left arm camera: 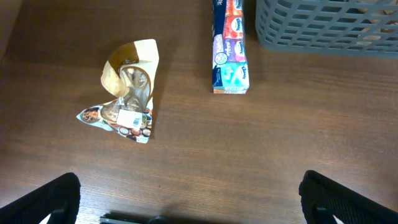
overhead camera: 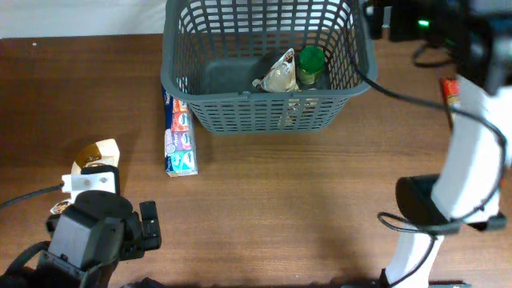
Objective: Pack container
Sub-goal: 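Drop the rice bag into the basket and withdraw the right gripper, then move the right gripper down over the spaghetti package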
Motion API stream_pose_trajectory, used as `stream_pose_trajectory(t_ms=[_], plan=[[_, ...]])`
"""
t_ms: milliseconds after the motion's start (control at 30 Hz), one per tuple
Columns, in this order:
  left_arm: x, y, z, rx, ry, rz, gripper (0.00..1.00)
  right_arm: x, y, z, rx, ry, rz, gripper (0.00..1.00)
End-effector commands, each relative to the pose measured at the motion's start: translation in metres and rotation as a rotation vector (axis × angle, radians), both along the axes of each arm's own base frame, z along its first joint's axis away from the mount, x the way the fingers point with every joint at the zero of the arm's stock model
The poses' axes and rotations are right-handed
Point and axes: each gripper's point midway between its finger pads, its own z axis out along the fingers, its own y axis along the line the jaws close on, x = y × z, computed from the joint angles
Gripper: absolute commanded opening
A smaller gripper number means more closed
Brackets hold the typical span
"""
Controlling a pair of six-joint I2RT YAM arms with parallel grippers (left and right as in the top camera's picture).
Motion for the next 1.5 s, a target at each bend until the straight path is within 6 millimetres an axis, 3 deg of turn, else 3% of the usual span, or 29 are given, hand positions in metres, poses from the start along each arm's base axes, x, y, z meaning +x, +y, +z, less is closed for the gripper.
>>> stream_pose_trajectory(t_ms=[0,133,333,433,567,633,733,1000,1200,1367,1467], plan=[[0.0,0.0,-0.001,0.007,0.007,-0.006,1.0,-0.028,-0.025,0.033,0.011,-0.084,-0.052,0.99],[0.0,0.0,-0.001,0.008,0.007,-0.005,0.99,-0.052,-0.079,0.031,-0.034,-0.047,-0.223,0.99],[0.0,0.0,-0.001,0.008,0.007,-0.005,1.0,-0.062,-0.139,0.023,-0.019,-0.009,-0.389,0.99],[0.0,0.0,-0.001,0.008,0.007,-0.005,1.0,-0.063,-0.168,0.002,-0.004,0.071,-0.456,0.99],[0.0,0.0,-0.001,0.008,0.007,-0.005,1.0,-0.062,-0.2,-0.053,0.045,0.268,-0.511,0.99],[0.0,0.0,-0.001,0.008,0.007,-0.005,1.0,-0.067,-0.216,-0.092,0.059,0.407,-0.528,0.99],[0.0,0.0,-0.001,0.007,0.007,-0.005,1.0,-0.071,-0.248,-0.166,0.093,0.603,-0.591,0.99],[0.0,-0.001,-0.002,0.001,0.011,-0.01,1.0,-0.091,-0.3,-0.257,-0.01,0.763,-0.739,0.99],[-0.001,-0.002,-0.002,-0.004,0.013,-0.014,1.0,-0.087,-0.315,-0.288,-0.029,0.746,-0.75,0.99],[-0.001,-0.002,-0.002,-0.004,0.013,-0.014,1.0,-0.059,-0.294,-0.297,-0.042,0.682,-0.421,0.99],[-0.001,-0.002,-0.002,-0.005,0.013,-0.014,1.0,-0.055,-0.294,-0.299,-0.092,0.675,-0.336,0.99]])
